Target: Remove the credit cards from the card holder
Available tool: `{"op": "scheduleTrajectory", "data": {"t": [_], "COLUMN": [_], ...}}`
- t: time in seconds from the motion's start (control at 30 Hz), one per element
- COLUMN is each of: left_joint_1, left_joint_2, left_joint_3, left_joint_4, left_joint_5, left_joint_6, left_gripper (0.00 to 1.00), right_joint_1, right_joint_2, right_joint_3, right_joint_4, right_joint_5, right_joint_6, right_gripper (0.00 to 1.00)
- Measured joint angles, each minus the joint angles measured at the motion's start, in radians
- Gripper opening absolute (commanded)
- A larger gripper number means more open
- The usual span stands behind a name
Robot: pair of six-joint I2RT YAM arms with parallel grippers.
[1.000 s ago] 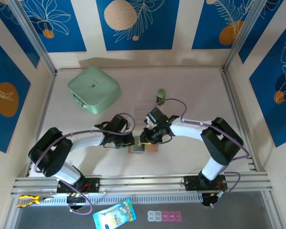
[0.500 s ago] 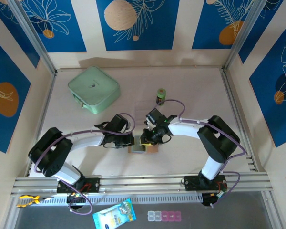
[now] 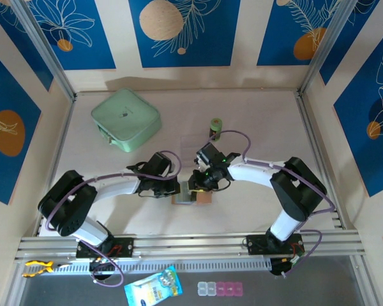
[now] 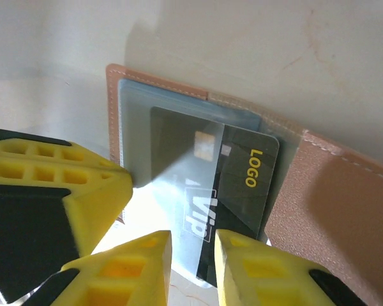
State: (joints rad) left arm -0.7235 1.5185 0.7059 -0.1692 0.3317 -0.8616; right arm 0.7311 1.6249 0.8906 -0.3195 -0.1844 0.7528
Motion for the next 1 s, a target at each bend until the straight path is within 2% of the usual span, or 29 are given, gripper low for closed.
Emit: {"op": "scheduleTrajectory", "data": {"t": [0.37, 1.0], "left_joint_1": [-0.018, -0.021], "left_joint_2": [-0.002, 0.035], "left_joint_3": [0.032, 0.032], "left_joint_4": [-0.004, -0.015], "left_joint_5": [0.026, 0.014], "left_joint_6": [0.000, 0.007], "left_gripper": [0.05, 0.03], "right_joint_1": [-0.054, -0.068], "right_joint_2": [-0.034, 0.013], "right_joint_3": [-0.084, -0.108], "right_joint_4": [0.057, 0.129], "right_joint_5": [-0.038, -0.100], "right_joint_6": [0.014, 0.014], "right_gripper": [0.28, 0.27]}}
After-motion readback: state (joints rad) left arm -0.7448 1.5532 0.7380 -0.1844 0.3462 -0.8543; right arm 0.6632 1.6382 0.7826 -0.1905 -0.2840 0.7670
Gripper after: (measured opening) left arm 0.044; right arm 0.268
